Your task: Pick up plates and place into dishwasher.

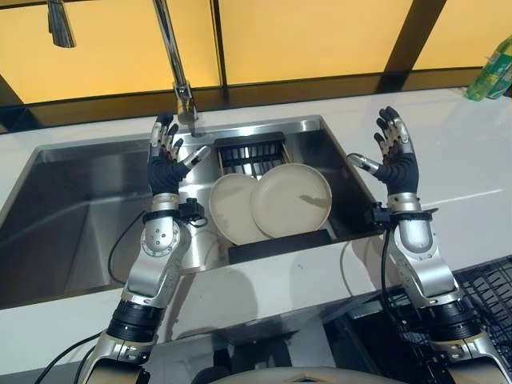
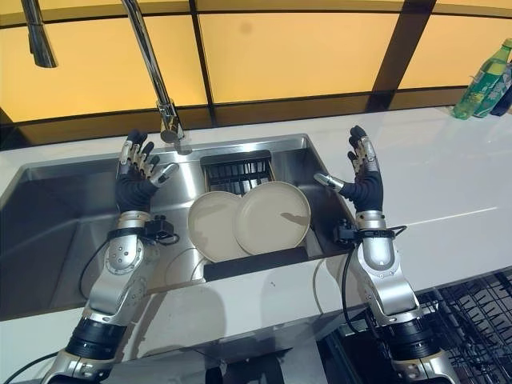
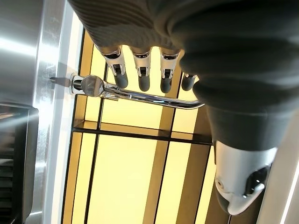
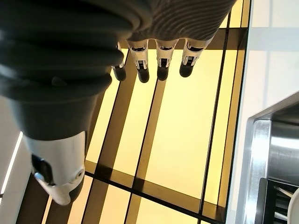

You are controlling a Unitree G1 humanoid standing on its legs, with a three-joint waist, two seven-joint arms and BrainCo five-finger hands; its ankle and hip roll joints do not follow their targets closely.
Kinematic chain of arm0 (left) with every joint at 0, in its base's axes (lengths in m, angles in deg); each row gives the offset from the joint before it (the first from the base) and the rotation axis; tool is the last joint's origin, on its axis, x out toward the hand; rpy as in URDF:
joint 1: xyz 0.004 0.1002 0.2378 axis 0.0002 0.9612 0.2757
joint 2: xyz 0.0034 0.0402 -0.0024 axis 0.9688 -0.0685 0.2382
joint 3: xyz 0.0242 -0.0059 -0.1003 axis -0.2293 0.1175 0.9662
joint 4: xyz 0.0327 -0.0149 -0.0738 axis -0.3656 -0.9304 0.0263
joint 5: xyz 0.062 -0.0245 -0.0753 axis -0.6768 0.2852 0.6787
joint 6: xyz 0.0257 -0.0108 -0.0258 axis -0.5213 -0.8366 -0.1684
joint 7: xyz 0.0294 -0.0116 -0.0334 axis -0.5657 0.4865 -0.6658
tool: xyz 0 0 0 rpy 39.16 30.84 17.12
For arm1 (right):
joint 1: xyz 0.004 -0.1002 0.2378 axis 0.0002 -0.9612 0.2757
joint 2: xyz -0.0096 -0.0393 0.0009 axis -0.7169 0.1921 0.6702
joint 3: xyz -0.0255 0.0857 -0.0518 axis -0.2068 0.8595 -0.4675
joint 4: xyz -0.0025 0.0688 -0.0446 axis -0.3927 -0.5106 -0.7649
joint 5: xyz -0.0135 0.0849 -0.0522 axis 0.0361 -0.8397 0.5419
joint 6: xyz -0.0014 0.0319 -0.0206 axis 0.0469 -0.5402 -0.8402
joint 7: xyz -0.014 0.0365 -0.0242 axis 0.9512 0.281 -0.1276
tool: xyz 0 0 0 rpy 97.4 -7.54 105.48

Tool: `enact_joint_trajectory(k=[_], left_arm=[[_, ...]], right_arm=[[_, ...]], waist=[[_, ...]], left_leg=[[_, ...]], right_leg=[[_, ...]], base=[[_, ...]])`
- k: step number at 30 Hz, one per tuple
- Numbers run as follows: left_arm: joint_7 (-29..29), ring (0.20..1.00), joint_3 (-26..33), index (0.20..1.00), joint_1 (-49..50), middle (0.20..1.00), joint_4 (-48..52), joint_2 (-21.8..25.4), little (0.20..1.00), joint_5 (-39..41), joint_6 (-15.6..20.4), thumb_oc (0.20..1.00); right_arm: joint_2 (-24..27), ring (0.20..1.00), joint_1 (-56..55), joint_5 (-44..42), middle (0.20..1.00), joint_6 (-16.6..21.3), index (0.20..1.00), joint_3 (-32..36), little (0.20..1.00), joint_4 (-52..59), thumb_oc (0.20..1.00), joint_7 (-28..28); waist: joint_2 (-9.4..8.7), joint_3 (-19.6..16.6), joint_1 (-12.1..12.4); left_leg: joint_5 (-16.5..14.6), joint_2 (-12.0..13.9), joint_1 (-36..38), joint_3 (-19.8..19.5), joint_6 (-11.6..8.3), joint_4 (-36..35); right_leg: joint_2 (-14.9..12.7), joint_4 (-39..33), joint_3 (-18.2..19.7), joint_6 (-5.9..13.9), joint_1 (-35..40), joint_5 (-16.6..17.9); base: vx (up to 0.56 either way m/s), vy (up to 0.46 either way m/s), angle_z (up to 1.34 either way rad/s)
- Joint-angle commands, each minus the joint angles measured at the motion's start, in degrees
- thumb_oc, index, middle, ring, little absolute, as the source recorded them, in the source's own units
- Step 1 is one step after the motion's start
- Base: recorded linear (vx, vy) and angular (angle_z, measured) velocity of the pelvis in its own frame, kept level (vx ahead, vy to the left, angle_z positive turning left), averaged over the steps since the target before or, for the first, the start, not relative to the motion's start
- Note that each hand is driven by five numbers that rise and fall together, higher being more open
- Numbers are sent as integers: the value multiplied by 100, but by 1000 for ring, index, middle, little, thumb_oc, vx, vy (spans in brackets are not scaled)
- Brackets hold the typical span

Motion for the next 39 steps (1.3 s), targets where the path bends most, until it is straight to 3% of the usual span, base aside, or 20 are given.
enact_joint_trajectory(k=[1, 15, 25, 34, 39], left_arm=[[99, 1000, -47, 1000, -250, 1000, -171, -37, 1000, 44, 347, 1000], [200, 1000, -42, 1000, -284, 1000, -105, 80, 1000, -162, 447, 1000], [118, 1000, 93, 1000, -291, 1000, -62, 323, 1000, -770, 350, 1000], [190, 1000, 146, 1000, -463, 1000, -200, 688, 1000, -1345, 392, 1000], [542, 1000, 139, 1000, -652, 1000, -447, 955, 1000, -1460, 473, 1000]], right_arm=[[56, 1000, 182, -88, 1000, 319, 1000, 252, 1000, 375, 1000, -94], [-40, 1000, 209, -22, 1000, 288, 1000, 199, 1000, 392, 1000, -207], [-58, 1000, 134, -70, 1000, 287, 1000, 189, 1000, 434, 1000, -268], [30, 1000, 147, -197, 1000, 158, 1000, 126, 1000, 467, 1000, -165], [209, 1000, 237, -319, 1000, 114, 1000, 106, 1000, 421, 1000, -85]], waist=[[199, -417, 24], [168, -410, 79], [168, -456, 86], [207, -511, -14], [155, -426, -81]], left_leg=[[-728, 763, 523, 241, -313, 310], [-781, 715, 641, 264, -280, 224], [-787, 756, 660, 285, -288, 231], [-714, 997, 593, 311, -398, 392], [-886, 1050, 187, 174, -439, 1438]], right_leg=[[-198, 287, -126, 331, -735, 365], [-276, 245, -141, 417, -666, 407], [-233, 241, -123, 394, -662, 380], [82, 255, 92, 215, -685, 278], [287, 356, 362, 7, -791, 271]], base=[[0, 0, 0], [8, -7, 0], [-2, -62, -2], [-18, -110, -1], [-44, -120, -3]])
